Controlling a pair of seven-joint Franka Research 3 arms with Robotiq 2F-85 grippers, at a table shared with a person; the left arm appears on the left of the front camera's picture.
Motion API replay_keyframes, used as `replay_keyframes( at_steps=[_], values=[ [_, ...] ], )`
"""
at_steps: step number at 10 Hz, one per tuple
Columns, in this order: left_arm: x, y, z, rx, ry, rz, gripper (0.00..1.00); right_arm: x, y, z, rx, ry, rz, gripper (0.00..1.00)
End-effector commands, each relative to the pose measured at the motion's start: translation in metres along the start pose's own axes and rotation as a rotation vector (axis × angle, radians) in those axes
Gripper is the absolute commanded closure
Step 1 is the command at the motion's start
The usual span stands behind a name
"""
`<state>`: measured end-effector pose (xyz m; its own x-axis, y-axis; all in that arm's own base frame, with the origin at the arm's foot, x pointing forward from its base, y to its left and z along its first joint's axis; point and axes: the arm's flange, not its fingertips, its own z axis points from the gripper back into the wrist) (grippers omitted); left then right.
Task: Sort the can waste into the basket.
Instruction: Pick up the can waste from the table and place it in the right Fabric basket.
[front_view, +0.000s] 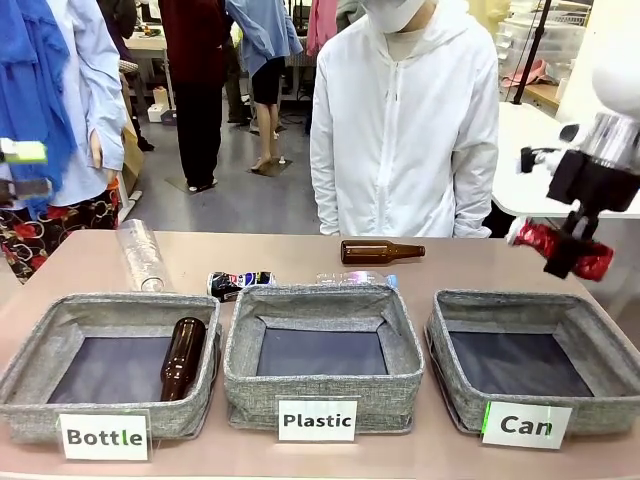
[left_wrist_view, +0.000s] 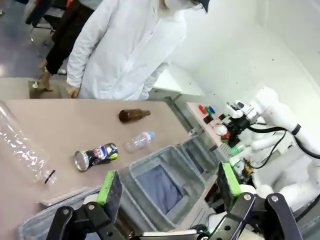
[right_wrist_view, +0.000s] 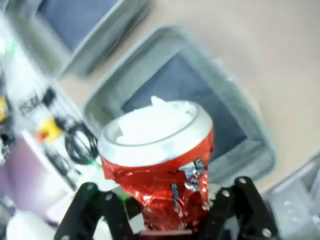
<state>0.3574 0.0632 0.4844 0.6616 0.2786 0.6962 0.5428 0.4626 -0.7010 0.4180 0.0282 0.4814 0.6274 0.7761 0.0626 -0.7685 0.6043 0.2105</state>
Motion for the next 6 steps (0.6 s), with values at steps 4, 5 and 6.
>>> replay_keyframes(
  at_steps=[4, 5, 6],
  values=[
    [-0.077, 0.031, -0.010, -0.088, 0.424, 0.154, 0.00, -0.007, 0.003, -0.010, 0.056, -0.009, 0.140, 1.00],
    [-0.046, 0.045, -0.024, -0.018, 0.254, 0.083, 0.00, -0.003, 0.002, -0.011, 0.057, 0.000, 0.151, 1.00],
    [-0.046, 0.045, -0.024, -0.018, 0.254, 0.083, 0.00, 0.000, 0.002, -0.012, 0.048, 0.011, 0.164, 1.00]
  ],
)
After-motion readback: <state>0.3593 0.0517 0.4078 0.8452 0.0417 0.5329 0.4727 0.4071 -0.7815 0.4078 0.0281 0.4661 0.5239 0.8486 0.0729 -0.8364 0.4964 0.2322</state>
